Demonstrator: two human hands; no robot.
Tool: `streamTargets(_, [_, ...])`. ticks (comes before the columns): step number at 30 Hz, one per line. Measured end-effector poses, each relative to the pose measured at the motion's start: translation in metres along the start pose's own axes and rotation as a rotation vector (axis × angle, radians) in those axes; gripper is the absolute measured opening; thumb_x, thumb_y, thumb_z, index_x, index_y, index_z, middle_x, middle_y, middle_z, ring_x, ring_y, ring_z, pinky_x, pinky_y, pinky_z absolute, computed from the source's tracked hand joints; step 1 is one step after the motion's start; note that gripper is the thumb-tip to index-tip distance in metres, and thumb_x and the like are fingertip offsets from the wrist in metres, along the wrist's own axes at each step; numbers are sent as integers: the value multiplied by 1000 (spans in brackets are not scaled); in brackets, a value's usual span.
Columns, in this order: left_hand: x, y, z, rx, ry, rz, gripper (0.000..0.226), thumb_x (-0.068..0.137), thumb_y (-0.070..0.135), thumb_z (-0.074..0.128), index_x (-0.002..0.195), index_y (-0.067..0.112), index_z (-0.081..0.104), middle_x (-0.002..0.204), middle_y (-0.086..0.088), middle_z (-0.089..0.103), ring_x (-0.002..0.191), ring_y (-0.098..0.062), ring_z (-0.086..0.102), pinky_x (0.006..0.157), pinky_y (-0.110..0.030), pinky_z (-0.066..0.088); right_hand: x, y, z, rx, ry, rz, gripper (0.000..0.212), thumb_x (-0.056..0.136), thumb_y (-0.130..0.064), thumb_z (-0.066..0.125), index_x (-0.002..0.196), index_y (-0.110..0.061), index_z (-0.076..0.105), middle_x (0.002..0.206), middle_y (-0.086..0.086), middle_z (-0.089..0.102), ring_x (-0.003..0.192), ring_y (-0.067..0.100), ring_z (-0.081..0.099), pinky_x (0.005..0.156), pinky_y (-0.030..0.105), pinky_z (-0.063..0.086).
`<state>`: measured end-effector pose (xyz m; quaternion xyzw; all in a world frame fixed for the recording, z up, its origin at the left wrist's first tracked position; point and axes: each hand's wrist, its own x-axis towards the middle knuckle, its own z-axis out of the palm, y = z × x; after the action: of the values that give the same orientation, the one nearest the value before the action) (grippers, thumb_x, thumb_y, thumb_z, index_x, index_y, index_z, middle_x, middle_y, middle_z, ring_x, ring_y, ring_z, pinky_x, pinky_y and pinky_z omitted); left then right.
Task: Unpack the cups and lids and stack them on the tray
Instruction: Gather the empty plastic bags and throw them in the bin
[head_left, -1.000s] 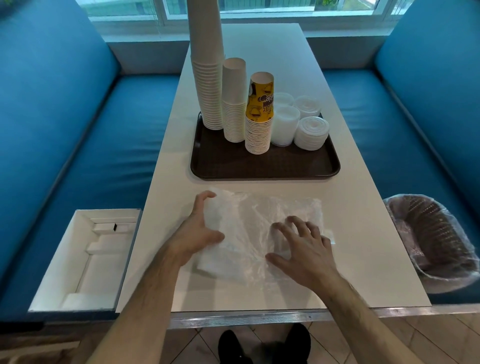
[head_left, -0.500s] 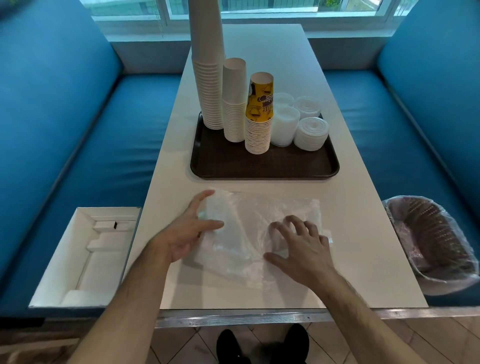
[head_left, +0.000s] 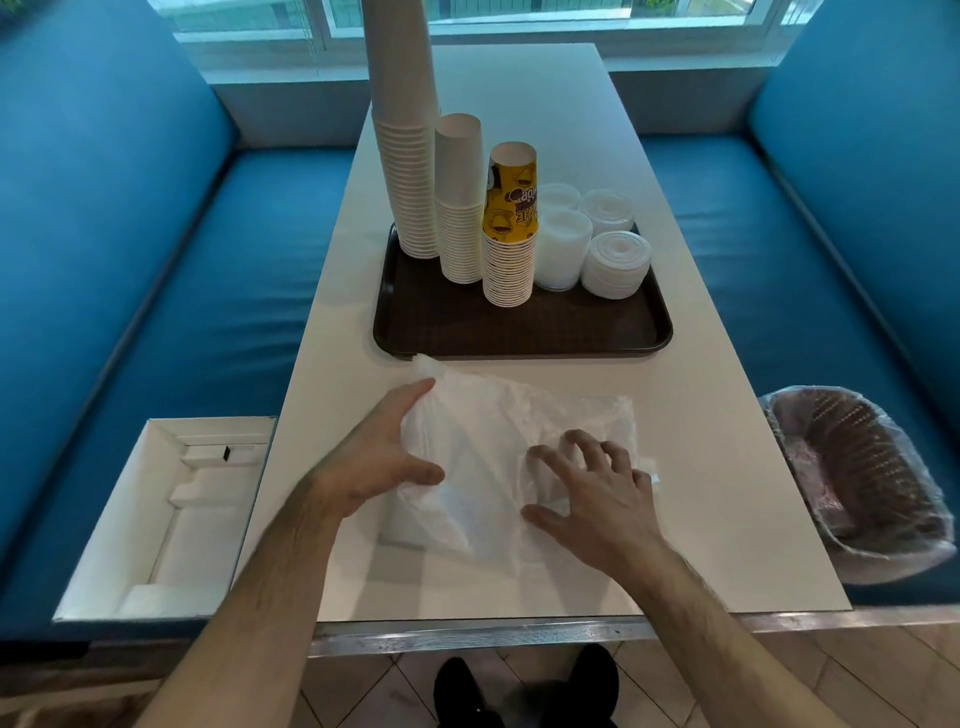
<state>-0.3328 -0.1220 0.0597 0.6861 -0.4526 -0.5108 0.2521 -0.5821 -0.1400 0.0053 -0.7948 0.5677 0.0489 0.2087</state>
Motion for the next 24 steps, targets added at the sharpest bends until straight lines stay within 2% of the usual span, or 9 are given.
streamTargets(2, [-5,9,4,114,4,79,104,75,0,83,156,33,26,156,9,27,139,-18,34,116,-44,37,0,-1,-2,-21,-6,-7,67,88,-70,55,147,-53,27,162,-7,12,146,29,15,112,48,26])
streamTargets(5, [-7,25,15,210,-34,166,109,75,7,85,158,34,19,159,13,20,136,-10,30,106,-30,39,0,-3,-4,-35,-14,-10,67,88,-69,55,147,-53,27,161,-5,15,144,30,17,111,49,28])
streamTargets(8, [-3,36,31,273,-89,208,111,77,8,85,159,33,15,162,18,12,138,-2,22,103,-18,28,2,-2,-6,-7,-28,-23,62,91,-66,54,146,-53,28,160,-6,17,143,29,19,110,49,28])
streamTargets(10, [0,39,40,311,-109,214,111,77,9,85,160,30,13,164,17,9,147,-6,18,108,-18,23,1,3,-12,43,-8,-17,53,97,-57,50,146,-52,30,162,-6,18,145,29,18,113,49,26])
streamTargets(13, [4,43,52,333,-136,222,111,78,8,84,160,28,12,165,13,9,150,-11,17,114,-24,26,2,16,-17,29,13,2,50,99,-42,52,145,-52,35,160,-9,22,146,25,20,114,48,27])
streamTargets(18, [14,49,82,304,-187,237,111,78,5,83,161,26,12,165,13,9,150,-12,18,103,-15,31,4,31,-21,94,12,-41,55,94,-37,62,144,-46,41,154,-9,35,137,24,35,109,41,40])
streamTargets(21, [20,53,97,328,-200,237,111,78,5,82,161,24,12,167,10,7,152,-13,15,111,-19,31,6,52,-29,43,76,11,58,93,-29,67,145,-40,44,153,-10,38,136,24,38,107,40,42])
streamTargets(24, [25,57,115,326,-214,222,112,79,6,83,161,27,10,166,11,7,152,-16,17,114,-26,32,7,65,-30,45,21,56,59,90,-37,72,143,-41,48,154,-12,37,136,24,35,107,43,41])
